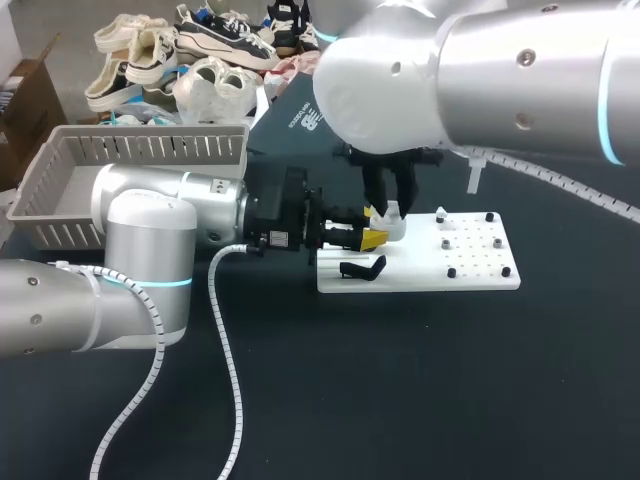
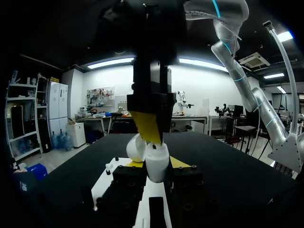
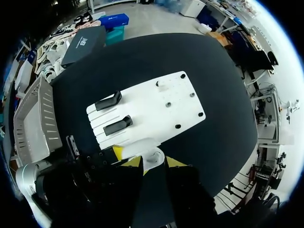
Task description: Pick up each earbud case from the left stands, insert the matching earbuds, close the lid, and place the case in the box.
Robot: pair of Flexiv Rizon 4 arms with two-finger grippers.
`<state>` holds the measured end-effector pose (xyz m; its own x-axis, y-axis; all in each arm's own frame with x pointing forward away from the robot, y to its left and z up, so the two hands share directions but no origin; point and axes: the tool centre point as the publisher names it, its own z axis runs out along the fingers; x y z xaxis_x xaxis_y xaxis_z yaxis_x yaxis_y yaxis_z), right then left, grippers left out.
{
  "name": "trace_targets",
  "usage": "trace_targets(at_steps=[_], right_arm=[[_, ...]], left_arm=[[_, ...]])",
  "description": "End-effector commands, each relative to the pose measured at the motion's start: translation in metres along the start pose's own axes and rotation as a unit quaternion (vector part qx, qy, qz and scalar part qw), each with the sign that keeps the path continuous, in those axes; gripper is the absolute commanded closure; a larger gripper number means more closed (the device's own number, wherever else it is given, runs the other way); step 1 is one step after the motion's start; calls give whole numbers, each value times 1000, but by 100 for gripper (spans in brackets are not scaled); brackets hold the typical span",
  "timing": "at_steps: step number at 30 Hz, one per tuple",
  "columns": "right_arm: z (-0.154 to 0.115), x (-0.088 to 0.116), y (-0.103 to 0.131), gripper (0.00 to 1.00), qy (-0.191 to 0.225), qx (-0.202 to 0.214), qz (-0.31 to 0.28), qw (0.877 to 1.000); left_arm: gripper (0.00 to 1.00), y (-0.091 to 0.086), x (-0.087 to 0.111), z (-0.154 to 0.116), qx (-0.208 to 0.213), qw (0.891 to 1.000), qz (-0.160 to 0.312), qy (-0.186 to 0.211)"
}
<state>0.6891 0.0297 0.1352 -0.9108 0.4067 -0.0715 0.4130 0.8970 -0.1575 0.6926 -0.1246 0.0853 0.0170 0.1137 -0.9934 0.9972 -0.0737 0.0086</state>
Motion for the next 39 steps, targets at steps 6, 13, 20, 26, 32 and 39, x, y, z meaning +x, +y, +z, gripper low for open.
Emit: trace_targets(at_steps=[6,13,20,26,32,39], right_arm=[[-24,-16,-50,70,-6,-49,35,998],[-34,-38,-70,51,-42,-79,15,996],[-28,-59,-81,49,-78,-107,-49,990],[-12,-77,-81,51,-87,-110,-76,987],[8,-91,-73,44,-64,-129,-83,986],[32,-102,-63,45,-42,-139,-38,989]], left_arm=[[100,0,0,0,0,1000,0,-1],[100,0,0,0,0,1000,0,-1],[100,0,0,0,0,1000,0,-1],[100,0,0,0,0,1000,0,-1],[100,0,0,0,0,1000,0,-1],[100,0,0,0,0,1000,0,-1]])
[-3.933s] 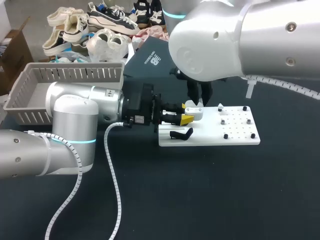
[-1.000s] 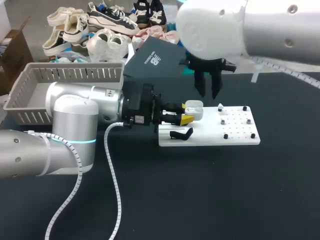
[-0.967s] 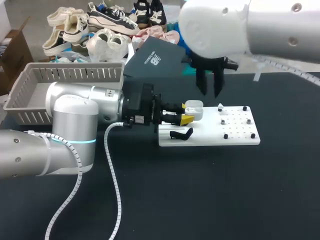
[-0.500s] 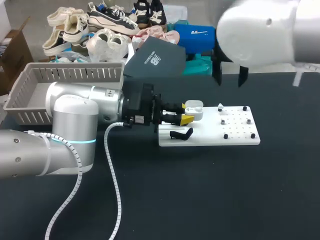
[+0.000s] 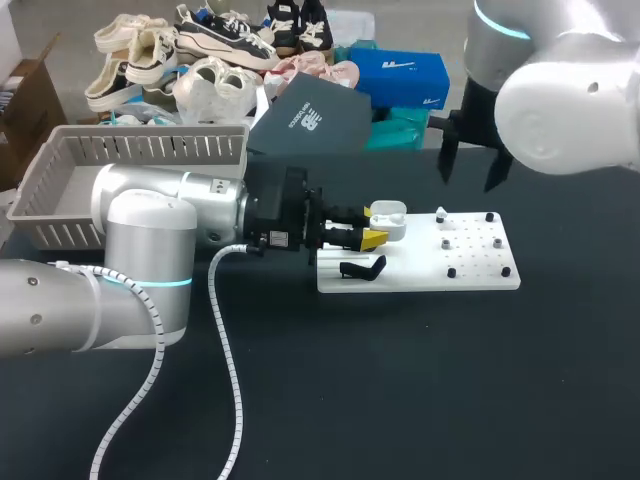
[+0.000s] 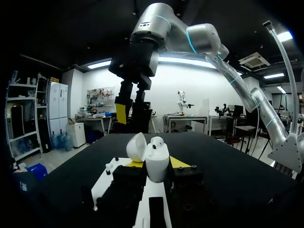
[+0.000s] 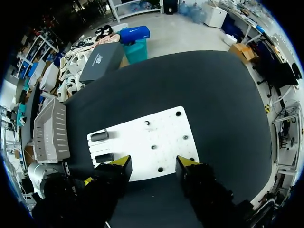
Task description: Pick up each earbud case from the left stands, insert the matching earbuds, close the lid, and place the case in the box.
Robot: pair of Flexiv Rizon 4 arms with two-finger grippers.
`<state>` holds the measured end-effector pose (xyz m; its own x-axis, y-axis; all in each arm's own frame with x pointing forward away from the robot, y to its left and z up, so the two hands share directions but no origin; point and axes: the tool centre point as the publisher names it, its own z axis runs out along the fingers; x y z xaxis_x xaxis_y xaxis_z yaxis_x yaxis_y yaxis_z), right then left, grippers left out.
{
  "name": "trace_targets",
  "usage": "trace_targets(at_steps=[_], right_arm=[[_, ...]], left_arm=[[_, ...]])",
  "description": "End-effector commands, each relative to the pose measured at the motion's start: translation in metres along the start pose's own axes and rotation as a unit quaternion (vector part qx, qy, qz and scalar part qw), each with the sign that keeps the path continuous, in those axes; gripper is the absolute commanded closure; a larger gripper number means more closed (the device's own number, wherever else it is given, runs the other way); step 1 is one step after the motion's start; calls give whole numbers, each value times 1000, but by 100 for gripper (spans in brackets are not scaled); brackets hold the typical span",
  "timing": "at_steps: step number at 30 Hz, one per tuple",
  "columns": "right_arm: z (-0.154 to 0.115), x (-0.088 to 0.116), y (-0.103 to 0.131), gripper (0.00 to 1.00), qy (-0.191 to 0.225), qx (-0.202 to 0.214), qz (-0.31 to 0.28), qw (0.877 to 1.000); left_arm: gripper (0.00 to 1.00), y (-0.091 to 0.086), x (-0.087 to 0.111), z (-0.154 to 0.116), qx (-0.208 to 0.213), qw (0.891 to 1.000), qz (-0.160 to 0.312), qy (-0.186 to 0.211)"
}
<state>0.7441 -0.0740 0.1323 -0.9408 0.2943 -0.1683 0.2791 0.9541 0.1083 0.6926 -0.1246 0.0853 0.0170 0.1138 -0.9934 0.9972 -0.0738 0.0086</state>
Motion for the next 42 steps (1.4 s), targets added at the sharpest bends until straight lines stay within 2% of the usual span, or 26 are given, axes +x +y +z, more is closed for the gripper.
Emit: trace_targets(at_steps=[1,2,6,14,19,42], right_arm=[[18,-10,3,48,12,1,24,1000],[22,-11,3,51,14,2,31,999],[37,-14,8,53,29,-2,49,998],[62,-11,12,47,48,-2,38,998],[77,-14,8,48,57,1,44,997],[103,-25,21,55,75,-8,30,997]], left_arm=[[100,0,0,0,0,1000,0,-1],[100,0,0,0,0,1000,0,-1],[100,0,0,0,0,1000,0,-1],[100,0,0,0,0,1000,0,-1],[100,0,0,0,0,1000,0,-1],[100,0,0,0,0,1000,0,-1]])
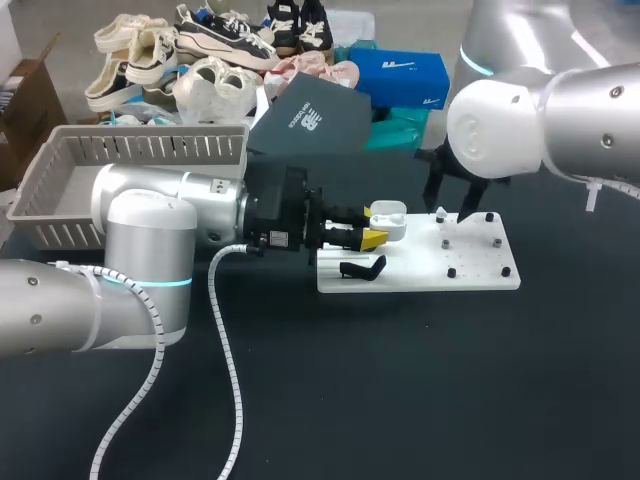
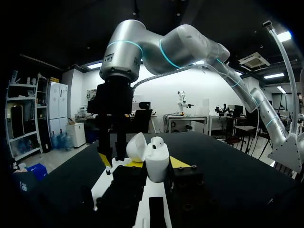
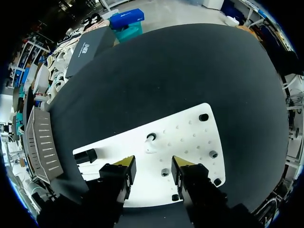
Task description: Pick up each earbud case from the left stands, insert the matching earbuds, close the lid, and place the case in the box.
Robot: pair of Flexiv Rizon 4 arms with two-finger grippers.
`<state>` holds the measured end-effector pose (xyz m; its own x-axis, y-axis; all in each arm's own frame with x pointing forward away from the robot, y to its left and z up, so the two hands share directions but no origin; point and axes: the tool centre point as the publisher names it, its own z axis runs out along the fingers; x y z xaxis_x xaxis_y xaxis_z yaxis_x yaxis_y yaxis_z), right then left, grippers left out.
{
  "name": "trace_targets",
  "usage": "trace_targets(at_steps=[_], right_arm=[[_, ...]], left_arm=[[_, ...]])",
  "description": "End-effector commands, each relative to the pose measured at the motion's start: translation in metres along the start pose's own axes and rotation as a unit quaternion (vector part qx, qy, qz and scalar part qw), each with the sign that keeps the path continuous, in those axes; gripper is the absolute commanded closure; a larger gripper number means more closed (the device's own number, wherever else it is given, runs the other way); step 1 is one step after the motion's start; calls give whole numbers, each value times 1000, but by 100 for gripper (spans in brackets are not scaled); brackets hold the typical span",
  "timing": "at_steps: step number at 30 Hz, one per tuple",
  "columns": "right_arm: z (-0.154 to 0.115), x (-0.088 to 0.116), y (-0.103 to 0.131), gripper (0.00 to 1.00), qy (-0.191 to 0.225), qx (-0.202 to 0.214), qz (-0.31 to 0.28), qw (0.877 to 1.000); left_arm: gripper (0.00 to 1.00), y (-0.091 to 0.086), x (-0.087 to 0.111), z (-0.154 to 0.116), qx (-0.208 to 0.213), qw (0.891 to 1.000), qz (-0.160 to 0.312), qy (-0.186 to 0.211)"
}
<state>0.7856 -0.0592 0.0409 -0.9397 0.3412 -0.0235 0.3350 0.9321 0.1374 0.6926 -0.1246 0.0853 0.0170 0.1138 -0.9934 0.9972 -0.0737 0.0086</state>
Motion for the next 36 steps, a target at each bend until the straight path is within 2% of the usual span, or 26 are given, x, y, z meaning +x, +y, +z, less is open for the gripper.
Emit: trace_targets(at_steps=[1,20,23,33,36], right_arm=[[4,-7,5,55,7,4,-1,1000],[14,-14,9,60,19,10,2,1000],[16,-15,10,65,20,11,3,1000],[16,-15,5,71,21,15,9,1000],[17,-16,4,79,20,16,10,1000]], left_arm=[[100,0,0,0,0,1000,0,-1],[100,0,0,0,0,1000,0,-1],[100,0,0,0,0,1000,0,-1],[100,0,0,0,0,1000,0,-1],[100,0,0,0,0,1000,0,-1]])
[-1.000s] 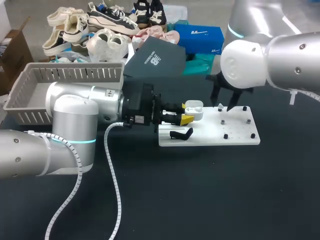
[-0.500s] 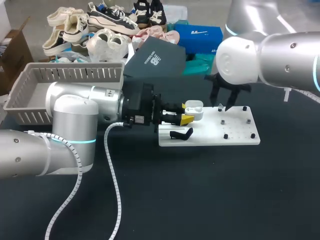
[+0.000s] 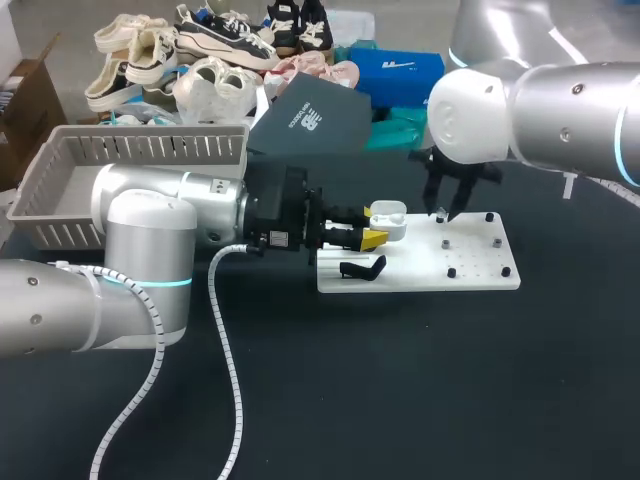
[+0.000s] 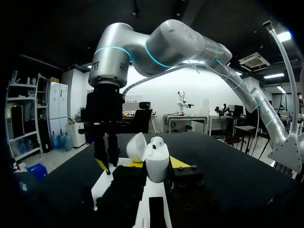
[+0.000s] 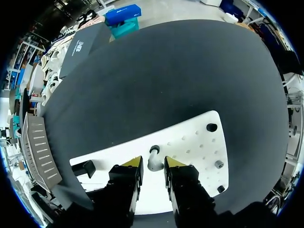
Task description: Pick up each earbud case from the left stands, insert the matching earbuds, close the lid, and place the case in the box.
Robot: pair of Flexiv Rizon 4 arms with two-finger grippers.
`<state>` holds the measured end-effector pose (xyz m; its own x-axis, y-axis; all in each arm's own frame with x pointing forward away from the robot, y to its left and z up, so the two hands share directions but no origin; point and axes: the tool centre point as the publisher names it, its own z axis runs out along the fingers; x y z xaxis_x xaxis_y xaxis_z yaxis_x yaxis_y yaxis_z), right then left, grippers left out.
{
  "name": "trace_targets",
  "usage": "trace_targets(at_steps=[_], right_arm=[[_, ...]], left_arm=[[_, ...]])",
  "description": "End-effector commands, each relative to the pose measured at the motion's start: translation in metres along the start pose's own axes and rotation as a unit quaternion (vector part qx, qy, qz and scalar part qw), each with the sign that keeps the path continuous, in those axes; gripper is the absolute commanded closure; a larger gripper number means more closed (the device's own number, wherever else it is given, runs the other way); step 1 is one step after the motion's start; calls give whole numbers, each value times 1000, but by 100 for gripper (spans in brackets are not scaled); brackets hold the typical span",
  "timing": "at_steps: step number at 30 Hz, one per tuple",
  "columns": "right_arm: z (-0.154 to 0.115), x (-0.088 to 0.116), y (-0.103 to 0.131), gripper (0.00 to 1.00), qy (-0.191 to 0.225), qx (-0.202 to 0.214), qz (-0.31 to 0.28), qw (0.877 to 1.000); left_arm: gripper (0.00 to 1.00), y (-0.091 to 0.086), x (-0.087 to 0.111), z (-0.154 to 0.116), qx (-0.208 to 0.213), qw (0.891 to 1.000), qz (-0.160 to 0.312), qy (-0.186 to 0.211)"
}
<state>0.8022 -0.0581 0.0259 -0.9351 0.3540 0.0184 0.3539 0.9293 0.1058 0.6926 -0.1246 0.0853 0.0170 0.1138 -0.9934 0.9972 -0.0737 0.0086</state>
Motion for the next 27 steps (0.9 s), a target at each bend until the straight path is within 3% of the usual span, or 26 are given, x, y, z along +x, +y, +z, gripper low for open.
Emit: trace_targets(at_steps=[1,5,16,27], right_arm=[[0,0,-1,82,0,0,2,1000],[-1,0,-1,100,0,1,2,1000],[-20,4,-6,100,1,-17,9,1000],[-83,19,-20,100,-17,-35,-2,999]], left_arm=[[100,0,0,0,0,1000,0,-1],[100,0,0,0,0,1000,0,-1],[100,0,0,0,0,1000,0,-1],[100,0,0,0,0,1000,0,-1]])
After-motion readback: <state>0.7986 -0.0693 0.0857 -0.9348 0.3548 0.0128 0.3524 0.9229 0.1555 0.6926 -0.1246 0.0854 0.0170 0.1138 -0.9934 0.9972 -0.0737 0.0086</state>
